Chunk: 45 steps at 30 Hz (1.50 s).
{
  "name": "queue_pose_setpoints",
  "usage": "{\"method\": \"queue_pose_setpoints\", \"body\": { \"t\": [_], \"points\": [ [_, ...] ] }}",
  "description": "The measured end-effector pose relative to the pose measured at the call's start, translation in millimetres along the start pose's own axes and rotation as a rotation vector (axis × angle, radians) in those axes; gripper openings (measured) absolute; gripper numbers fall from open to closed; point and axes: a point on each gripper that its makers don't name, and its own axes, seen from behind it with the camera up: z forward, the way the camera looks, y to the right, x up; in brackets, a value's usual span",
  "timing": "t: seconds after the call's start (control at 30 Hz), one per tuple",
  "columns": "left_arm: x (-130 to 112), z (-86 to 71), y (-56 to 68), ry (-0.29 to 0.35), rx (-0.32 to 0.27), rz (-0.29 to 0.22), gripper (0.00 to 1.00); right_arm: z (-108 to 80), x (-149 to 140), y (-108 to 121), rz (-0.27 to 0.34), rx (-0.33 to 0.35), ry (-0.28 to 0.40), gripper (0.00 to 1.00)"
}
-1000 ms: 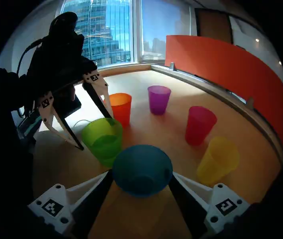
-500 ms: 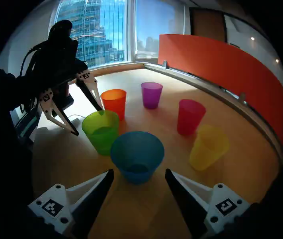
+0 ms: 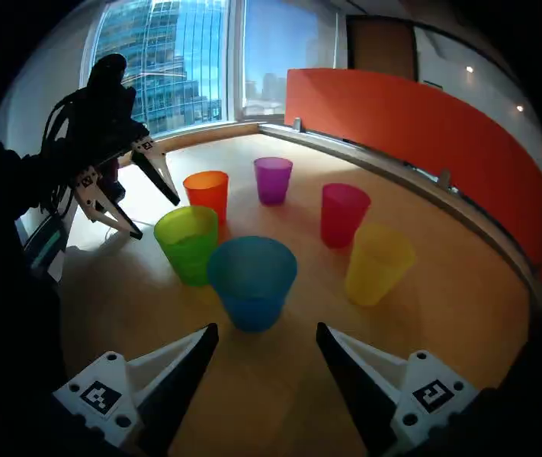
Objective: Pour water
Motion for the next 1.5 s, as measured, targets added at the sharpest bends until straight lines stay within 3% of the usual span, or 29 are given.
{"method": "queue_pose_setpoints", "body": {
  "t": [0.37,0.67,1.07,1.5],
  "points": [
    [0.4,-28.0,-16.7,0.1,0.108,-0.088,0.97,-17.4,4.7,6.7,0.068,-0.085,0.069,1.0],
    [4.4,-49.7,-39.1,0.199,0.213,-0.178,0.97,-38.1,21.4,29.5,0.129,-0.199,0.155,1.0],
    [20.6,-81.7,-67.9,0.344,0.394,-0.206,0.98,-66.7,55.8,60.3,0.186,-0.348,0.303,1.0],
    [36.3,-107.4,-85.5,0.467,0.523,-0.239,0.97,-94.7,89.1,98.7,0.165,-0.54,0.433,1.0]
  ]
}}
